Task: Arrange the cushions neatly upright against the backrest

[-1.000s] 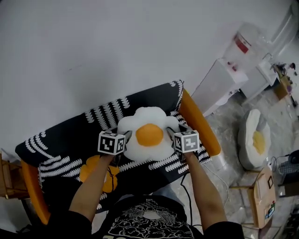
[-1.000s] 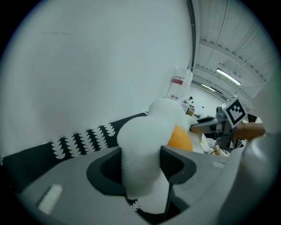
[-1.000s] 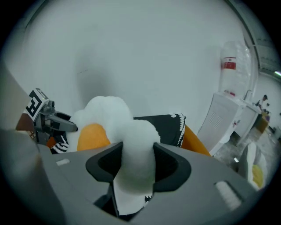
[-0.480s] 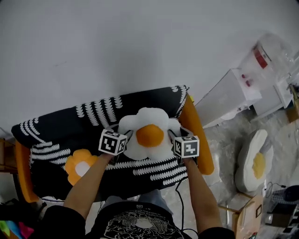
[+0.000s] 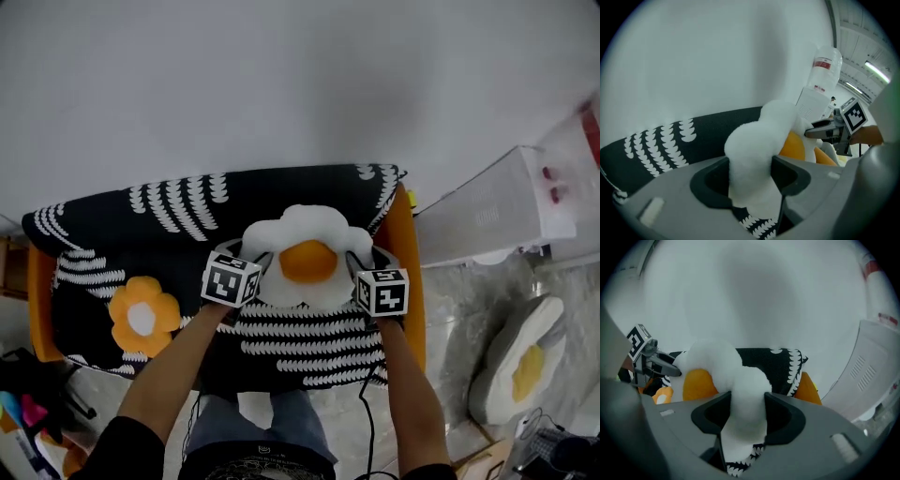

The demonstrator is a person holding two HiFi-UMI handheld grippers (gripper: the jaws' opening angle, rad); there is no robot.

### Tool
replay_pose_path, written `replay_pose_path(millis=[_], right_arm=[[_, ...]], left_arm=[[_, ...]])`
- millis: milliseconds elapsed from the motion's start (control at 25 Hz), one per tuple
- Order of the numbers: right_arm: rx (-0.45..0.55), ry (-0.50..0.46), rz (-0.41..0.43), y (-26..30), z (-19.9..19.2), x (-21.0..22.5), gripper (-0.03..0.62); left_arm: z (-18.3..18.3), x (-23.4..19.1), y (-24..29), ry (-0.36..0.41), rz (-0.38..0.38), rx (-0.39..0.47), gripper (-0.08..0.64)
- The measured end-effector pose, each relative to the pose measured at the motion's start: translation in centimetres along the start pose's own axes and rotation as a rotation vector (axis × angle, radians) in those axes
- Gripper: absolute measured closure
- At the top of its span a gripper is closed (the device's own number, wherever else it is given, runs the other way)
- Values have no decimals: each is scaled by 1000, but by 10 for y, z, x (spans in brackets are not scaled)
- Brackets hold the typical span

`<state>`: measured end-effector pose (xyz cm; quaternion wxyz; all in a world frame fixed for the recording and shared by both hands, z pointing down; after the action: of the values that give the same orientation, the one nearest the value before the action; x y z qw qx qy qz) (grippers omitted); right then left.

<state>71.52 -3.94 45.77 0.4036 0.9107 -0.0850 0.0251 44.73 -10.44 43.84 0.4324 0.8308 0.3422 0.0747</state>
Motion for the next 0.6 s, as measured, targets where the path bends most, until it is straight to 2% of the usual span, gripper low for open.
replay_pose_path(millis=[240, 440, 600], right_arm=[[18, -51, 30, 61, -16, 21, 356], [17, -77, 13, 99, -38, 40, 342], [28, -78, 15, 115, -45, 44, 331]], left_arm=[[-18, -13, 55, -27, 87, -7, 305], [-37, -18, 102, -31, 96, -30, 302], [-43, -27, 118, -40, 103, -22, 296]])
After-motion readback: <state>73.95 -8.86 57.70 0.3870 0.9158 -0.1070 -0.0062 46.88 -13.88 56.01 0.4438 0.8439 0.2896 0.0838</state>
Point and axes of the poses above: the fingertips, and each gripper's own axes: y forward along the fingers, x to its right, z out of its top, the point moved 7 cm from there along -y, backward along the fingers
